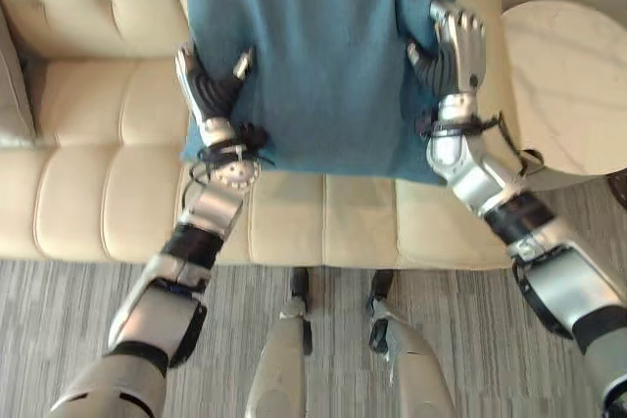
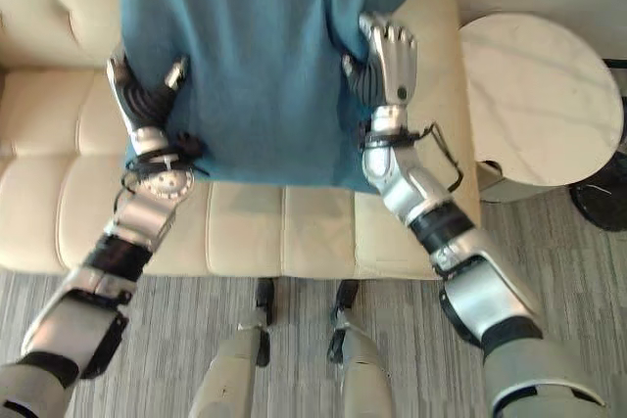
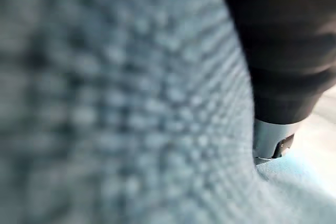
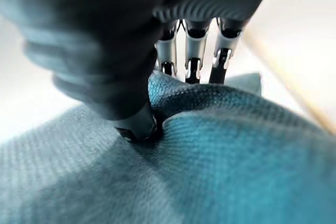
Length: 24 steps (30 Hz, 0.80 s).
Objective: Pick up all the scattered cushions and arrange them neatly on the sofa.
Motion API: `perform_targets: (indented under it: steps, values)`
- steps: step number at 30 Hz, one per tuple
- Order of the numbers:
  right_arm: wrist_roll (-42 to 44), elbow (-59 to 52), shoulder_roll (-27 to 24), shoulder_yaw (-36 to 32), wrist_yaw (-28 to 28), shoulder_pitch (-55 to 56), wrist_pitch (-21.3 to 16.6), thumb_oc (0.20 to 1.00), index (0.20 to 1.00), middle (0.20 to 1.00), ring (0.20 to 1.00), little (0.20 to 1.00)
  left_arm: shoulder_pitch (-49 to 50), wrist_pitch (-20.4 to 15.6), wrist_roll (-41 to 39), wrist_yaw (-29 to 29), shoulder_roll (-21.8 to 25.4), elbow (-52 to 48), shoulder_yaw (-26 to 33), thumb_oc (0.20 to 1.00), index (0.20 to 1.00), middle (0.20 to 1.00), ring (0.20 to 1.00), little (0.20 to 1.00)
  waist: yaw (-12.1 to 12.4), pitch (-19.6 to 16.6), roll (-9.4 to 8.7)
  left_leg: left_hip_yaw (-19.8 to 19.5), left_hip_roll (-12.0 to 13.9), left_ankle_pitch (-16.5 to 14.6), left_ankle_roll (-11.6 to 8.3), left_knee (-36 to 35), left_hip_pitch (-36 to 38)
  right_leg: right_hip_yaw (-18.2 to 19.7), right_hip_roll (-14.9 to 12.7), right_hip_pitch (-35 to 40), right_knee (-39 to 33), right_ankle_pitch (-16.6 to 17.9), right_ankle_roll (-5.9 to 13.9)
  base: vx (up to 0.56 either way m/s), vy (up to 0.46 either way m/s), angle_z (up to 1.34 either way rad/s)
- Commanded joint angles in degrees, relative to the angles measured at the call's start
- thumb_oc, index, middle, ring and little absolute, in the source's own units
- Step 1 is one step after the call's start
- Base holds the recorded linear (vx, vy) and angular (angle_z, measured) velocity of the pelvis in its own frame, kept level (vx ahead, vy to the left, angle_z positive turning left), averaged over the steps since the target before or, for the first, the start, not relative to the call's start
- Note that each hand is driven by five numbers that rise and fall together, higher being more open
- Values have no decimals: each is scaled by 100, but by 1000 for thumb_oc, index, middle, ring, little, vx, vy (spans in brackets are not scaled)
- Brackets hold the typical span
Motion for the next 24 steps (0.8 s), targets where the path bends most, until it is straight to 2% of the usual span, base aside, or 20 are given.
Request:
perform_targets:
  steps: [1, 4, 5, 7, 10, 11, 12, 13, 14, 16, 17, 18, 20, 23, 24]
  values:
    - [12, -254, -113, 573, -265, -1766, -402, 200, 200, 200, 200, 200, -1977, -327, 408, -88, 579, -71, -881, 200, 200, 200, 200, 200, 95, -6, -159, -158, -243, -1302, -38, 1261, -576, 1028, -377, -136, 1151, -1267, 797, 23, -1, 30]
    - [255, 412, -342, 1096, -387, -2720, -492, 200, 200, 200, 200, 200, -3114, -192, 450, -143, 831, 999, -1672, 200, 200, 200, 200, 200, 24, -28, -170, -255, -246, -1563, -23, 2095, -1393, 1129, -460, -891, 1899, -1468, 783, 20, 47, 33]
    - [273, 453, -340, 1109, -395, -2769, -513, 200, 200, 200, 200, 200, -3177, -212, 433, -146, 825, 1047, -1697, 200, 200, 200, 200, 200, 26, -30, -175, -256, -247, -1582, -23, 2140, -1452, 1134, -463, -948, 1939, -1487, 784, 24, 50, 18]
    - [497, 829, -526, 1409, -449, -3176, -569, 200, 200, 200, 200, 200, -3745, -118, 547, -195, 1028, 1416, -2216, 200, 200, 200, 200, 200, 8, -59, -168, -296, -261, -1732, -4, 2556, -1881, 1191, -506, -1347, 2314, -1602, 774, 39, 56, 7]
    - [557, 1192, -993, 2068, -529, -3776, -612, 200, 200, 200, 200, 200, -4565, 152, 1169, -311, 1284, 2174, -3452, 200, 200, 200, 200, 200, -64, -118, -135, -299, -319, -1884, 37, 3117, -2632, 1274, -609, -2022, 2801, -1755, 762, 65, 66, 2]
    - [565, 1208, -1001, 2066, -529, -3799, -622, 200, 200, 200, 200, 200, -4610, 139, 1162, -312, 1267, 2207, -3479, 200, 200, 200, 200, 200, -61, -130, -151, -296, -323, -1892, 39, 3143, -2682, 1282, -614, -2075, 2830, -1767, 763, 57, 42, 6]
    - [562, 1326, -1103, 2213, -572, -3927, -626, 200, 200, 200, 200, 200, -4808, 238, 1414, -296, 1312, 2411, -3833, 200, 200, 200, 200, 200, -82, -148, -142, -300, -351, -1917, 52, 3241, -2870, 1297, -614, -2249, 2915, -1771, 751, 74, 67, 8]
    - [521, 1539, -1236, 2518, -673, -4210, -592, 200, 200, 200, 200, 200, -5153, 504, 1872, -256, 1329, 2769, -4400, 200, 200, 200, 200, 200, -127, -191, -130, -284, -381, -1930, 57, 3278, -3167, 1325, -613, -2516, 2918, -1735, 746, 96, 82, 9]
    - [516, 1741, -1296, 2737, -736, -4404, -580, 200, 200, 200, 200, 200, -5382, 591, 2089, -224, 1315, 2939, -4715, 200, 200, 200, 200, 200, -144, -237, -145, -277, -396, -1904, 58, 3311, -3406, 1335, -626, -2722, 2922, -1700, 752, 86, 79, 6]
    - [540, 1916, -1429, 2898, -885, -4599, -525, 200, 200, 200, 200, 200, -5569, 813, 2308, -187, 1345, 3150, -4985, 200, 200, 200, 200, 200, -175, -296, -160, -263, -417, -1851, 56, 3232, -3686, 1334, -635, -2914, 2789, -1623, 764, 31, 40, 0]
    - [545, 1926, -1428, 2903, -888, -4611, -530, 200, 200, 200, 200, 200, -5580, 812, 2307, -186, 1341, 3156, -4990, 200, 200, 200, 200, 200, -176, -307, -163, -261, -419, -1846, 57, 3233, -3709, 1337, -636, -2939, 2793, -1621, 764, 19, 37, -8]
    - [589, 2145, -1485, 3026, -1026, -4704, -435, 200, 200, 200, 200, 200, -5636, 1023, 2405, -101, 1393, 3314, -5061, 200, 200, 200, 200, 200, -200, -348, -186, -272, -441, -1781, 60, 3163, -3929, 1335, -639, -3130, 2698, -1523, 801, 14, 20, -8]
    - [537, 2250, -1531, 3157, -1089, -4766, -359, 200, 200, 200, 200, 200, -5639, 1108, 2489, -77, 1397, 3406, -5123, 200, 200, 200, 200, 200, -209, -373, -193, -277, -468, -1733, 64, 3069, -4023, 1325, -636, -3204, 2626, -1495, 824, 7, 19, -6]
    - [502, 2606, -1372, 3170, -1155, -4717, -275, 200, 200, 200, 200, 200, -5618, 1273, 2554, -45, 1310, 3693, -5119, 200, 200, 200, 200, 200, -223, -359, -205, -256, -471, -1614, 59, 2911, -4181, 1369, -625, -3384, 2520, -1386, 887, 9, 36, -5]
    - [534, 2907, -1253, 3184, -1124, -4609, -238, 304, 304, 304, 304, 304, -5636, 1358, 2585, -76, 1270, 3896, -5081, 238, 238, 238, 238, 238, -224, -355, -225, -272, -471, -1561, 50, 2872, -4251, 1371, -615, -3458, 2476, -1346, 910, 2, 4, -6]
